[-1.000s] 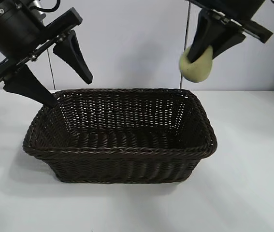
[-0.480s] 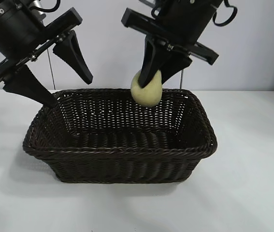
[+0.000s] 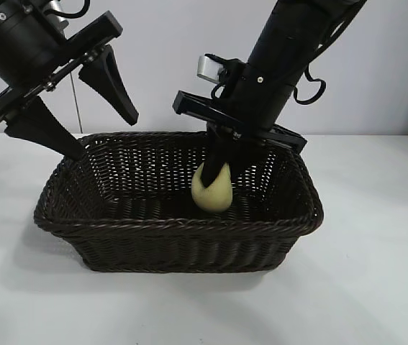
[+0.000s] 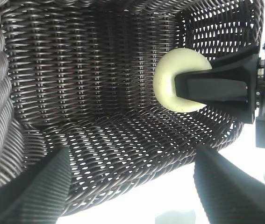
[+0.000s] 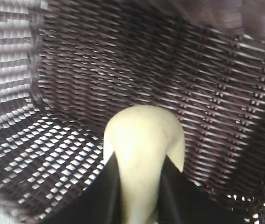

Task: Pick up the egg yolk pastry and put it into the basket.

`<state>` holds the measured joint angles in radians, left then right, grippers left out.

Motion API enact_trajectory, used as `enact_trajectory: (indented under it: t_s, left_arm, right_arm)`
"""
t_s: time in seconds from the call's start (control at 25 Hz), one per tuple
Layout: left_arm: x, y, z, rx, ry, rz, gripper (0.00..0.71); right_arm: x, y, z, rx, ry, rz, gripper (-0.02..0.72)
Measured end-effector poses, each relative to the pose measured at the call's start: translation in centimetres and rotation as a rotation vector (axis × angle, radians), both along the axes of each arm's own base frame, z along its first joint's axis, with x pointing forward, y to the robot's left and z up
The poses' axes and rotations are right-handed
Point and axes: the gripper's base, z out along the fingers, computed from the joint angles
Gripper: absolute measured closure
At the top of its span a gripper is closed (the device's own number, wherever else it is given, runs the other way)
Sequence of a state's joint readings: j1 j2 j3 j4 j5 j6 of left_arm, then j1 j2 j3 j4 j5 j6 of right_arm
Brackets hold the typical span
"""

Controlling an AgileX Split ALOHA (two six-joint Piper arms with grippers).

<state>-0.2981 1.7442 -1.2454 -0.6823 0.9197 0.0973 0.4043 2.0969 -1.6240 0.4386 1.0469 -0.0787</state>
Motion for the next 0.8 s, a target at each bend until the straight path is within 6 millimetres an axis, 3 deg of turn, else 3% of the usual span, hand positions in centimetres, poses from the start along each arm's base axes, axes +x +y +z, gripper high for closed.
enact_trajectory:
  t_s: [0.12,0.24,0.48,0.8]
  left_arm:
    - [0.0,0.0,0.0,0.0,0.0,0.0,0.178]
    - [0.0,0.0,0.0,0.0,0.001,-0.001,0.178]
    - [0.0,0.0,0.0,0.0,0.001,-0.001,0.178]
    - [0.0,0.0,0.0,0.0,0.0,0.0,0.178]
  right_arm:
    - [0.0,0.0,0.0,0.003,0.0,-0.002,0.549]
    - [0.0,0.0,0.0,0.004,0.003,-0.001,0.487]
    - [-0.1,0.0,1.3,0.016,-0.023,0.0,0.248]
    - [0.1,0.3,5.3,0.044,-0.056,0.046,0.206]
